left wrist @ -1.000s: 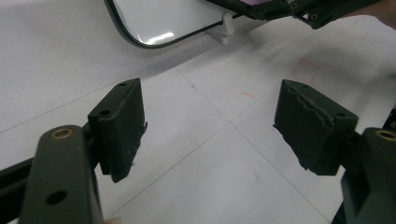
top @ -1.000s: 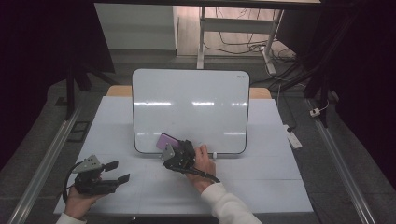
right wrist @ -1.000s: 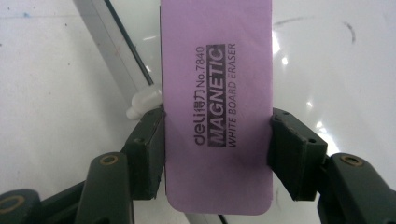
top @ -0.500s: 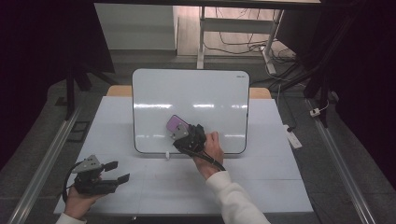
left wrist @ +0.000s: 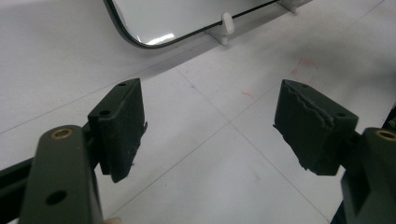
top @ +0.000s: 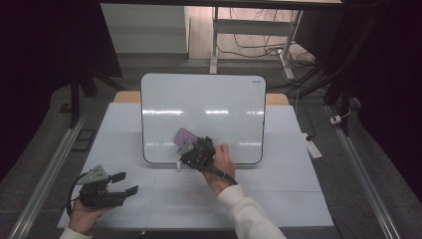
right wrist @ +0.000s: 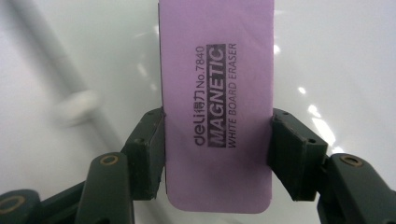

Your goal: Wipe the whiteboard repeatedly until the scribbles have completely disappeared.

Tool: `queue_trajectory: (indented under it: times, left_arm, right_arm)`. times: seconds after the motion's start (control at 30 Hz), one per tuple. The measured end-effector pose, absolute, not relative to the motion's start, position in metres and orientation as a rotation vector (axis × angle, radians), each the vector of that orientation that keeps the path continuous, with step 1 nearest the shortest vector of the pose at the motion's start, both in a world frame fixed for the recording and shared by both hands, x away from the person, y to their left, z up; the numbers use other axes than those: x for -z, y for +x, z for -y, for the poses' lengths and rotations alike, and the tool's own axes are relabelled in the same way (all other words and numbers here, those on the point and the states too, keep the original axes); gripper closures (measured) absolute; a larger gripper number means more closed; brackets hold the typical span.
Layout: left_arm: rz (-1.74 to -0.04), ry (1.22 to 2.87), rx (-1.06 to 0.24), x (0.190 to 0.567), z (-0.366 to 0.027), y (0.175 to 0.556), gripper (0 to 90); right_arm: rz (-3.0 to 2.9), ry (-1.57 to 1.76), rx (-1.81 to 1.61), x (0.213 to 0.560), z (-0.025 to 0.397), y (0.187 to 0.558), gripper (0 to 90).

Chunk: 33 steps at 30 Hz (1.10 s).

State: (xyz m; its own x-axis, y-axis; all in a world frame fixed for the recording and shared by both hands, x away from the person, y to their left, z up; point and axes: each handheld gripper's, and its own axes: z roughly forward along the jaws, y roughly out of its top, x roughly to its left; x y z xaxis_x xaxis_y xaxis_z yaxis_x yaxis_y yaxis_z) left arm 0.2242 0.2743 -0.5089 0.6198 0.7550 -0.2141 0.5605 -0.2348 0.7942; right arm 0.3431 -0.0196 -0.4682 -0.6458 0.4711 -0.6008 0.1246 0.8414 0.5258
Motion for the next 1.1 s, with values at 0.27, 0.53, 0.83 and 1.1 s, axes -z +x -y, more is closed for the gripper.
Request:
queue_trajectory:
  times: [0.27, 0.53, 0.83, 1.1]
  left_arm:
    - [-1.046, 1.927, -0.265, 0.51, -0.274, 0.225, 25.1]
    - [-1.047, 1.926, -0.265, 0.51, -0.274, 0.225, 25.2]
    - [-1.045, 1.932, -0.264, 0.51, -0.272, 0.226, 25.1]
    - [-1.045, 1.933, -0.26, 0.511, -0.271, 0.226, 25.2]
  right_arm:
    - [-2.25, 0.441, -0.568, 0.464, 0.015, 0.347, 40.6]
    - [-2.271, 0.389, -0.556, 0.488, 0.029, 0.328, 40.5]
    - [-2.232, 0.578, -0.584, 0.476, 0.112, 0.34, 40.5]
    - [-2.223, 0.565, -0.604, 0.47, 0.12, 0.346, 40.5]
